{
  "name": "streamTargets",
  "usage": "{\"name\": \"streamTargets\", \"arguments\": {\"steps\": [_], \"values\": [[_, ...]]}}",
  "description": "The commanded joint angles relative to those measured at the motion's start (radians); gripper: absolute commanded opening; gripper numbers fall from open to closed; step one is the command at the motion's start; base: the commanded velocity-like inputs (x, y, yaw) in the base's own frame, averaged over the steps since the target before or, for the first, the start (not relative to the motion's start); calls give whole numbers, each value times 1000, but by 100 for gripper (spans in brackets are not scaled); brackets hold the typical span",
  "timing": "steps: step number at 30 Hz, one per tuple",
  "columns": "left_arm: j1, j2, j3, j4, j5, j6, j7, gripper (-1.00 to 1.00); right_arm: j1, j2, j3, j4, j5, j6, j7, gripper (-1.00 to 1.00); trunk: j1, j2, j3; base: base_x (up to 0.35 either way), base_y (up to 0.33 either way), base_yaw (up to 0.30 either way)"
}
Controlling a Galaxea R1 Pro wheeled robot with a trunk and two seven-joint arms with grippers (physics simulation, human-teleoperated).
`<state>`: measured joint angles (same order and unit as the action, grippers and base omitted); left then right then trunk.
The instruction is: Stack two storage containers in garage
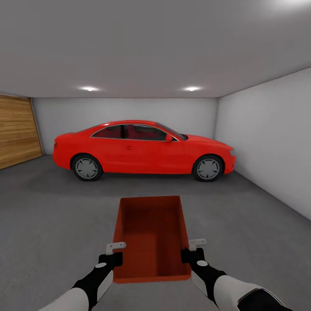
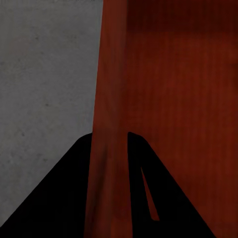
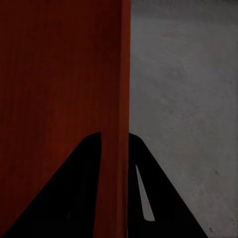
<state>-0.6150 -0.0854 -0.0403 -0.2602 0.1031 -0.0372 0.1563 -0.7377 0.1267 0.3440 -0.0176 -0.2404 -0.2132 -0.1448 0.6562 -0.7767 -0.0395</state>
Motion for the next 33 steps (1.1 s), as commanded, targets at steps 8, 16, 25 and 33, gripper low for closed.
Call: {"name": "streamTargets", "arguments": {"steps": [8,16,25,33], "values": [[0,10,3,4,12,-4,31,-100,-2,1,-34,-2,1,-32,-4,-100,1,-1,-2,319,73,0],[0,10,3,4,12,-4,31,-100,-2,1,-34,-2,1,-32,-4,-100,1,-1,-2,320,73,0],[0,10,3,4,12,-4,30,-100,-2,1,-34,-2,1,-32,-4,-100,1,-1,-2,319,73,0],[0,10,3,4,12,-4,31,-100,-2,1,-34,-2,1,-32,-4,-100,1,-1,-2,320,73,0]]}}
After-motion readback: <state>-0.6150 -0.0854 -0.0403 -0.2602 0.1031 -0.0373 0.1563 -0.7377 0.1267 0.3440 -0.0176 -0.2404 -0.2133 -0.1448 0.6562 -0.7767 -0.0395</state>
